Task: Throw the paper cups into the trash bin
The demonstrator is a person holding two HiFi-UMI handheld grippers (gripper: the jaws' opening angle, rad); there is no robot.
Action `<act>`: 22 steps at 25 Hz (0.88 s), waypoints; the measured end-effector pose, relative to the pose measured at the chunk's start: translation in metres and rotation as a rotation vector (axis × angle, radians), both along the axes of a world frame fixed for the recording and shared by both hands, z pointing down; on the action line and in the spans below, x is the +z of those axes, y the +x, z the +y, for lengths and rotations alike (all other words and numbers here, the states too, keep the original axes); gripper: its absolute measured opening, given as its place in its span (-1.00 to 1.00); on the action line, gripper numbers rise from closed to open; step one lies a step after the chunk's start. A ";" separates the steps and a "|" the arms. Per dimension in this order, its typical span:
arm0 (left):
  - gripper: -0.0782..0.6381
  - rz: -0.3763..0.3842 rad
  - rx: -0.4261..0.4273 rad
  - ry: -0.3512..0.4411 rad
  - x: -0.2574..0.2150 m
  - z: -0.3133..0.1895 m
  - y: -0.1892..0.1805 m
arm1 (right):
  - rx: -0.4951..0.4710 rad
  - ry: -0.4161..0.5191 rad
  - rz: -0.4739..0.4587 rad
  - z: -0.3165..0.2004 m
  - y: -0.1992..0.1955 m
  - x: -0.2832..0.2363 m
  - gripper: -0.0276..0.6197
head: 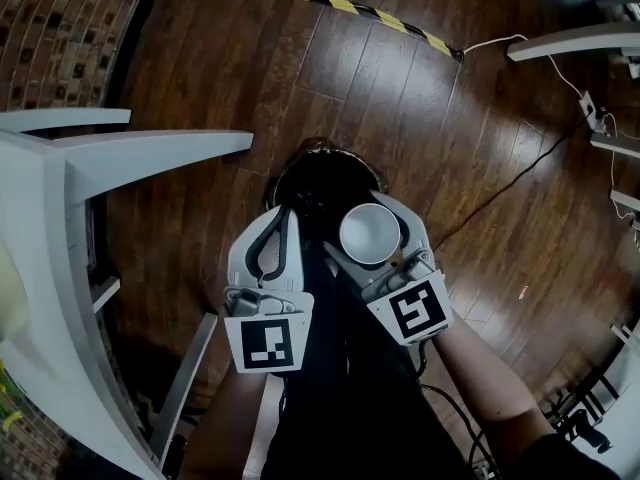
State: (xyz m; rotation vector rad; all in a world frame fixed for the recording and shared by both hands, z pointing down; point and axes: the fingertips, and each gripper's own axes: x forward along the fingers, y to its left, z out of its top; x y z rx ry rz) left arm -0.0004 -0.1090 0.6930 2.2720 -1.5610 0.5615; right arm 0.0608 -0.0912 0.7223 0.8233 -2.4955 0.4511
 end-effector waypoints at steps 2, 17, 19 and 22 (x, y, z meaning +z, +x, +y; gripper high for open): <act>-0.77 -0.002 -0.004 -0.016 0.016 0.005 0.000 | -0.008 -0.014 0.015 0.005 0.001 0.016 0.17; -0.77 -0.031 0.002 -0.147 0.125 0.036 0.005 | -0.020 -0.134 0.063 0.035 0.009 0.131 0.17; -0.77 -0.032 0.002 -0.157 0.138 0.039 0.005 | -0.021 -0.150 0.065 0.039 0.009 0.144 0.17; -0.77 -0.028 -0.009 -0.173 0.156 0.047 0.004 | -0.025 -0.193 0.082 0.048 0.009 0.162 0.18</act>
